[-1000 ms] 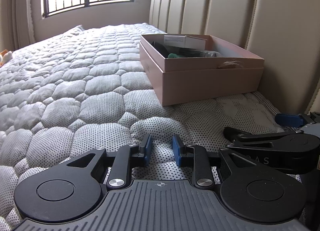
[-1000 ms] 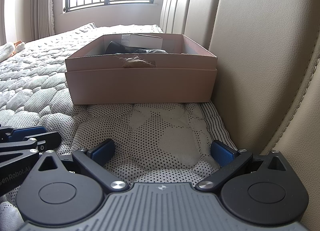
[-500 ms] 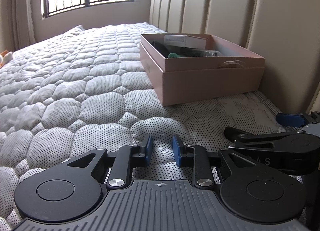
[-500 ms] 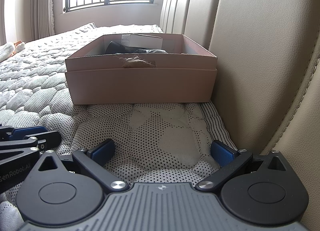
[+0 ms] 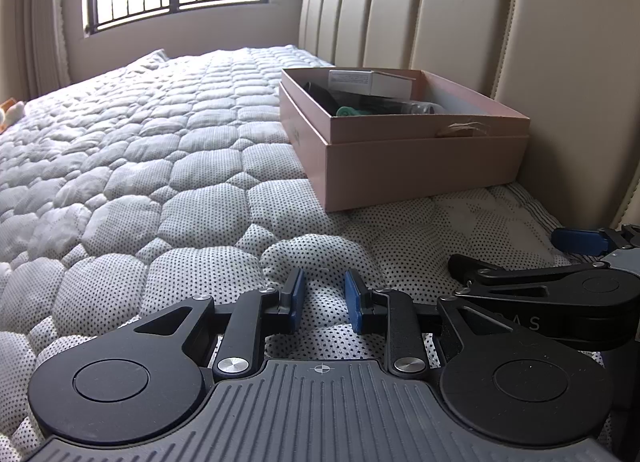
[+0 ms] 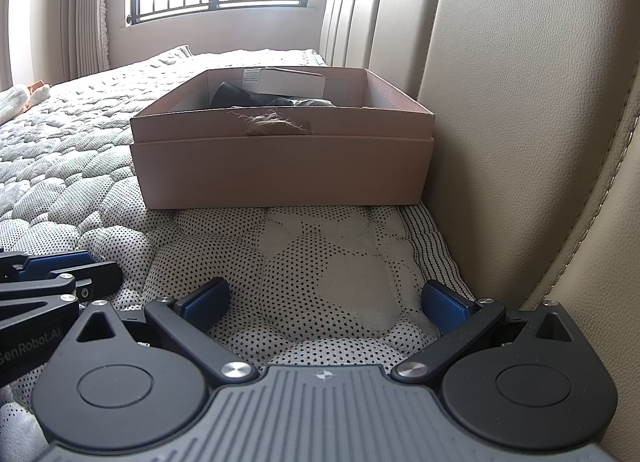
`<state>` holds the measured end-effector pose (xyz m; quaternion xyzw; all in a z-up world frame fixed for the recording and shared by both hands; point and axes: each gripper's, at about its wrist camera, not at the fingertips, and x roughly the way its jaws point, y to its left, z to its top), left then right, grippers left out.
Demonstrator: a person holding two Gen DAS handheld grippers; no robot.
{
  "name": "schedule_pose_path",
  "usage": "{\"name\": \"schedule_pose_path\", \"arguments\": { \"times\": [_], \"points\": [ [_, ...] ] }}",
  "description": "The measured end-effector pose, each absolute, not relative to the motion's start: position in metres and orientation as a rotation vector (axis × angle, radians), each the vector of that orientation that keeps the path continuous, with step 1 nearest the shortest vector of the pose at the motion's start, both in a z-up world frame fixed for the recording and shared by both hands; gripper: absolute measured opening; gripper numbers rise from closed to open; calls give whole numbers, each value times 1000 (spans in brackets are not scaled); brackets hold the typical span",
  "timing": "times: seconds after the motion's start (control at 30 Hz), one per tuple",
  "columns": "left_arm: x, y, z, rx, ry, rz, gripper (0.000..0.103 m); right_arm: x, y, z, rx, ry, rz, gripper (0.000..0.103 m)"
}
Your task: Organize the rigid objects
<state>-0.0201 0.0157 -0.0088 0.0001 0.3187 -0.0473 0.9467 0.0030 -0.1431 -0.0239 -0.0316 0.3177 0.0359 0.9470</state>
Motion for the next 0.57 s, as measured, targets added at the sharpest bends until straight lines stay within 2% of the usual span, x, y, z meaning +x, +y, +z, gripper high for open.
{"name": "schedule_pose_path", "arguments": {
  "times": [0.57],
  "points": [
    [-21, 17, -8, -7, 647, -105, 25, 3, -143, -24, -64, 647, 73, 102]
  ]
}}
